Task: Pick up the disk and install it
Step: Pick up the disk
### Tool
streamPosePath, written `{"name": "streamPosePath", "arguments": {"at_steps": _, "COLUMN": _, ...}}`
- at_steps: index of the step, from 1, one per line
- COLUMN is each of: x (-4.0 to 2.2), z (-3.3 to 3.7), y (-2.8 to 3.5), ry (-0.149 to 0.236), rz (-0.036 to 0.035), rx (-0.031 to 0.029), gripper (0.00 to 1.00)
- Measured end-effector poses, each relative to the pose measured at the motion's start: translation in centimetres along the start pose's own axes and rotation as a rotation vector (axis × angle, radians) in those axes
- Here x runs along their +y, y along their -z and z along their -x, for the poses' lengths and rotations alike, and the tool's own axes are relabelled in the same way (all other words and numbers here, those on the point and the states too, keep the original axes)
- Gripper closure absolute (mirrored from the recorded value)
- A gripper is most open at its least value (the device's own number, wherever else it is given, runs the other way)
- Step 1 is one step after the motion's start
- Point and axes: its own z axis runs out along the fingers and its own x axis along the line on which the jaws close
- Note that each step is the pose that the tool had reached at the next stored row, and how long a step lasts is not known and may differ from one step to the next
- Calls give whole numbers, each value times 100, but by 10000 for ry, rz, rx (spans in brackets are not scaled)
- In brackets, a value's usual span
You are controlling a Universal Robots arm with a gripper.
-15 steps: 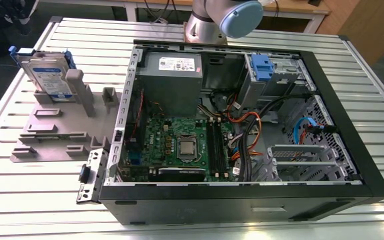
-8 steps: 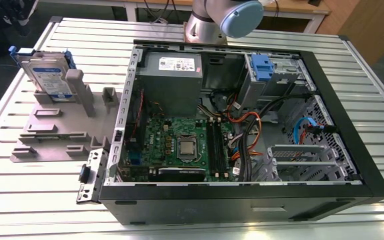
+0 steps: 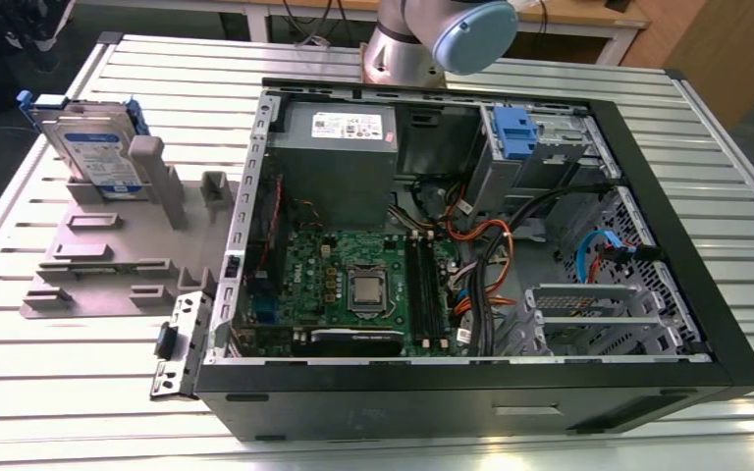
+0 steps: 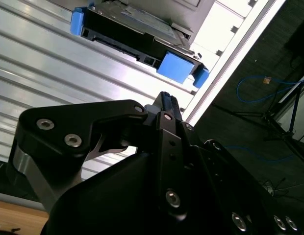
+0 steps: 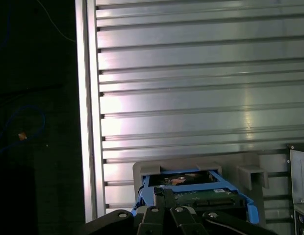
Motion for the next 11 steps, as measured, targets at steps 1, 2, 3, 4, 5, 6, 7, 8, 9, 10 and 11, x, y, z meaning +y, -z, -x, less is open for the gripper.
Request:
{"name": "streamPosePath", "arguments": {"at_steps": 1, "x": -2, "z": 0, "y": 0, "ry": 0, "rz": 0, "rx": 0, "gripper": 89}}
{"name": "streamPosePath", "arguments": {"at_steps": 2, "x": -4, "z": 0, "y": 0, "ry": 0, "rz": 0, "rx": -1, "gripper": 89}}
{"name": "streamPosePath", "arguments": {"at_steps": 3, "x": -6, "z": 0, "y": 0, "ry": 0, "rz": 0, "rx": 0, "gripper": 89}}
{"name": "streamPosePath", "arguments": {"at_steps": 4, "x": -8, "z": 0, "y": 0, "ry": 0, "rz": 0, "rx": 0, "gripper": 89}}
{"name": "streamPosePath", "arguments": {"at_steps": 5, "x": -13, "z": 1, "y": 0, "ry": 0, "rz": 0, "rx": 0, "gripper": 89}}
{"name": "streamPosePath", "arguments": {"at_steps": 6, "x": -15, "z": 1, "y": 1, "ry": 0, "rz": 0, "rx": 0, "gripper": 89}}
{"name": "streamPosePath", "arguments": {"at_steps": 7, "x": -17, "z": 1, "y": 1, "ry": 0, "rz": -1, "rx": 0, "gripper": 89}}
{"name": "streamPosePath", "arguments": {"at_steps": 8, "x": -19, "z": 1, "y": 1, "ry": 0, "rz": 0, "rx": 0, "gripper": 89}}
{"name": "streamPosePath", "arguments": {"at_steps": 9, "x": -21, "z": 1, "y": 1, "ry": 0, "rz": 0, "rx": 0, "gripper": 89}}
{"name": "streamPosePath", "arguments": {"at_steps": 10, "x": -23, "z": 2, "y": 1, "ry": 0, "rz": 0, "rx": 0, "gripper": 89}}
{"name": "streamPosePath", "arguments": {"at_steps": 11, "x": -25, "z": 2, "y": 1, "ry": 0, "rz": 1, "rx": -1, "gripper": 89}}
